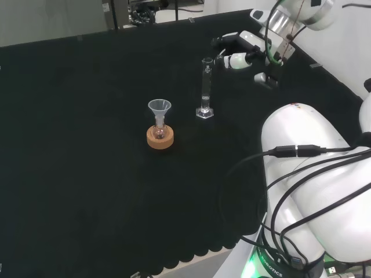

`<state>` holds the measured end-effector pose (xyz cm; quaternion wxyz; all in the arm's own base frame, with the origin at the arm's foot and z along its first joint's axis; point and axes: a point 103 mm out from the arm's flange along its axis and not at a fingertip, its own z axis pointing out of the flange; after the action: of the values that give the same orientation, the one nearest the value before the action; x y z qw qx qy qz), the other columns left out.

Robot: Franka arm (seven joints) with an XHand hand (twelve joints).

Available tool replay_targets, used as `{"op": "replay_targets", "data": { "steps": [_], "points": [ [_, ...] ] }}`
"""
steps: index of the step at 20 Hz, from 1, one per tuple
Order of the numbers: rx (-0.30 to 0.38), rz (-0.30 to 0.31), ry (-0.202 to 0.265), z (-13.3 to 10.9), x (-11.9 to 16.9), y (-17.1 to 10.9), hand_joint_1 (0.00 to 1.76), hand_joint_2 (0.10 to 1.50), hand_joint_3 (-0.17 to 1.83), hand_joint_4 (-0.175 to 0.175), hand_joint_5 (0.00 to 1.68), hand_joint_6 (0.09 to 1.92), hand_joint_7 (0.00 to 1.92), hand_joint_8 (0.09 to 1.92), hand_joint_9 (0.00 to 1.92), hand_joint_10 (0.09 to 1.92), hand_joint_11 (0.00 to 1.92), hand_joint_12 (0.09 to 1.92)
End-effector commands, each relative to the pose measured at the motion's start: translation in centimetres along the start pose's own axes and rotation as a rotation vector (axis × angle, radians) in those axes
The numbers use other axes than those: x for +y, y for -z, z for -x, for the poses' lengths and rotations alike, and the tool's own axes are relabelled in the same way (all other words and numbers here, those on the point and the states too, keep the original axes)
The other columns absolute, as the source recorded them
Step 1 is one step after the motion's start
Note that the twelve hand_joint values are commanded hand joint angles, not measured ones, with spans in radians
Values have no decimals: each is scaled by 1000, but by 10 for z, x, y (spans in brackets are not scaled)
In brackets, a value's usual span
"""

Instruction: Pick up the graduated cylinder.

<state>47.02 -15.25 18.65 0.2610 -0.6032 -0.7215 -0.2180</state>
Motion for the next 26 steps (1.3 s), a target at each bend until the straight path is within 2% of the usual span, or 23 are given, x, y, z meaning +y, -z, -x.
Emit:
{"op": "replay_targets", "data": {
  "steps": [1,6,8,10,18,22,26],
  "points": [
    [117,-12,38,23,2,-27,937,1007,-175,-53,555,87,406,624,653,521,373,1311],
    [175,-27,61,33,5,-41,947,992,-175,-54,528,87,393,620,648,516,365,1309],
    [233,-34,76,37,6,-46,950,987,-175,-54,509,87,376,614,628,508,346,1306],
    [259,-43,92,40,7,-52,953,979,-175,-54,490,87,362,610,612,502,327,1307],
    [267,-64,113,43,9,-67,955,955,-175,-49,468,87,350,608,593,501,300,1318],
    [275,-55,138,40,10,-73,958,952,-175,-48,510,87,388,621,635,518,315,1327],
    [276,-36,140,39,11,-77,976,948,-175,-47,541,87,427,628,668,523,337,1327]
  ]
}}
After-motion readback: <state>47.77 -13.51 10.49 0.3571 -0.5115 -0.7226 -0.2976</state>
